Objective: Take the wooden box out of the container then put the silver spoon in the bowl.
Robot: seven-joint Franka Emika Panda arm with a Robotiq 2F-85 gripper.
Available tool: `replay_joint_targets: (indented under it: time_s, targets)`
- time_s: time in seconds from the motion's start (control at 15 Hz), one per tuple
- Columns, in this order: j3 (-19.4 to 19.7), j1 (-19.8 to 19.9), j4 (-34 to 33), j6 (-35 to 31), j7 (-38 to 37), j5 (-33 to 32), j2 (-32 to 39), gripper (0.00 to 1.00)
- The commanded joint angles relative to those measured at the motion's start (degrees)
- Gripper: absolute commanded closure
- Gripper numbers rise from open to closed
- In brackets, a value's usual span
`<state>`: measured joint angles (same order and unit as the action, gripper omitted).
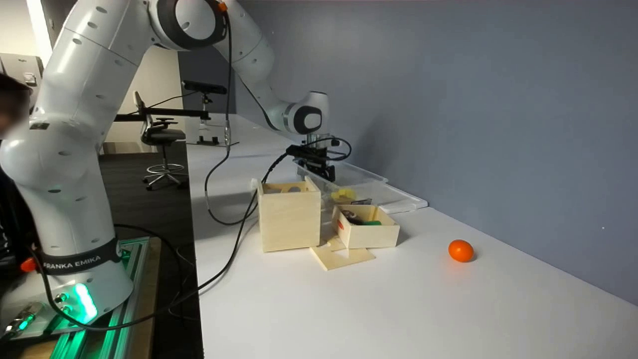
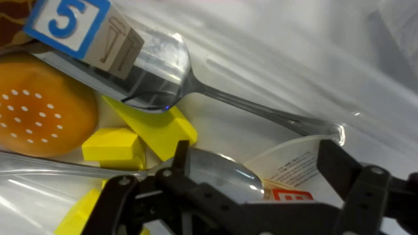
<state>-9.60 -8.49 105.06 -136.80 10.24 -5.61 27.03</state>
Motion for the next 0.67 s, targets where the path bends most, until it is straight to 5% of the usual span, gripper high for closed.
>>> replay_joint_targets:
  time_s: [0.0, 0.07, 0.13, 0.6]
  targets:
    - [0.3, -0.3, -1.9, -3.7, 1.6, -0.6, 3.1, 0.00]
    - [0.3, -0.3, -1.9, -4.9, 1.6, -0.7, 3.3, 0.00]
    - [0.3, -0.4, -2.0, -5.7, 1.7, -0.8, 3.3, 0.20]
    - [2.3, -1.6, -1.4, -11.3, -1.1, -3.0, 2.9, 0.69]
